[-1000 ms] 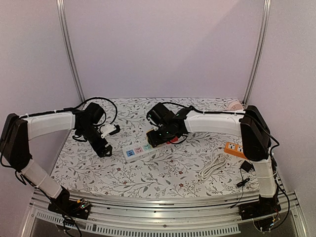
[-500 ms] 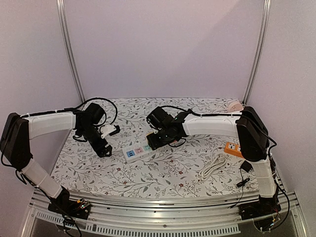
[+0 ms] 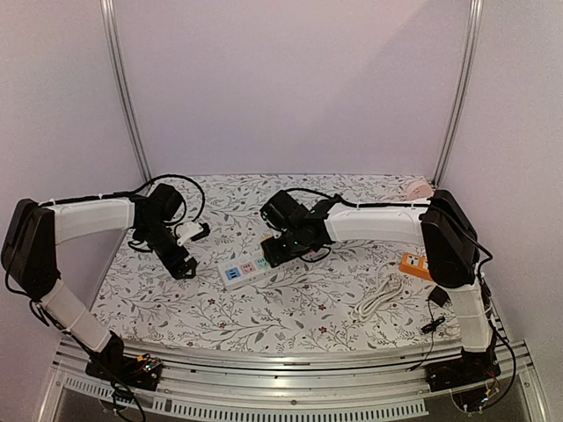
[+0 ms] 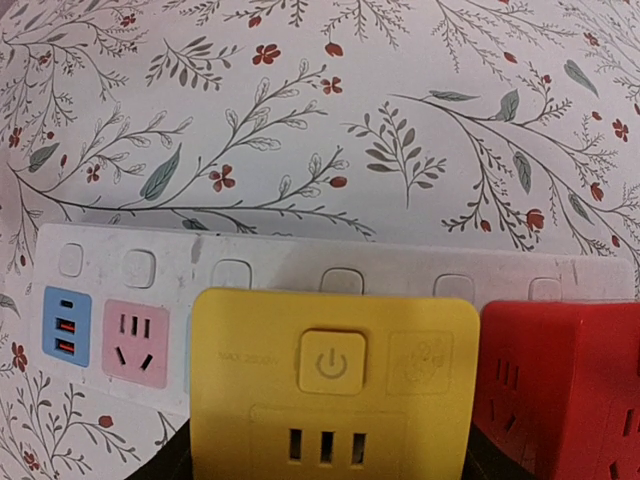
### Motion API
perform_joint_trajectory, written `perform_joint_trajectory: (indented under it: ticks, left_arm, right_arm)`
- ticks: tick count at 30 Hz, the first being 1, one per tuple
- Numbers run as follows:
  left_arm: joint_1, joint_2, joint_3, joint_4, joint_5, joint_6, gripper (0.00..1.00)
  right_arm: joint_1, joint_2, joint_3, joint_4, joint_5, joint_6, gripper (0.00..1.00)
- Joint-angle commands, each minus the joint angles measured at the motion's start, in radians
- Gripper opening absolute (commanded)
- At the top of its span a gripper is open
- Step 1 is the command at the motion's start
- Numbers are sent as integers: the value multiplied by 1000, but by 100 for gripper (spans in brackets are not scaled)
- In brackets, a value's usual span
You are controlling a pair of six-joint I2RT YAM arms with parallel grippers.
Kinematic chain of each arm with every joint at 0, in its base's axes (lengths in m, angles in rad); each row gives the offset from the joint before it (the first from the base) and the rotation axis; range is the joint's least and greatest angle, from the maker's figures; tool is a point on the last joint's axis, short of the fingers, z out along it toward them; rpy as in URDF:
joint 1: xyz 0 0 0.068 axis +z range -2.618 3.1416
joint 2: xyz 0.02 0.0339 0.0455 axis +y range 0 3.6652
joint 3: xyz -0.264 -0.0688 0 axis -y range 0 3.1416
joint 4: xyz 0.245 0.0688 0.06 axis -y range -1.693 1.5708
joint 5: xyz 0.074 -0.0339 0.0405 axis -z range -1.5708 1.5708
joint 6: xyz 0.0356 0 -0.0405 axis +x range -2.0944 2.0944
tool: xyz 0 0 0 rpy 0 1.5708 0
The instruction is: Insert the plug
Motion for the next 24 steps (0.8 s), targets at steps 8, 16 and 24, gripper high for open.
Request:
perform_joint_trajectory:
  ticks: [8,16,24]
  left_arm:
    - [16,6,30,-10,20,10,94]
    - [17,-30,25,-10,4,13,94]
    - [19,-70,15,-9,9,16,94]
  right_arm:
    - [36,8,137,-325,-64,-86,99]
    - [54,-134,272,-342,-261,-161,99]
    - [-269,-472,5,-517,139,-20,99]
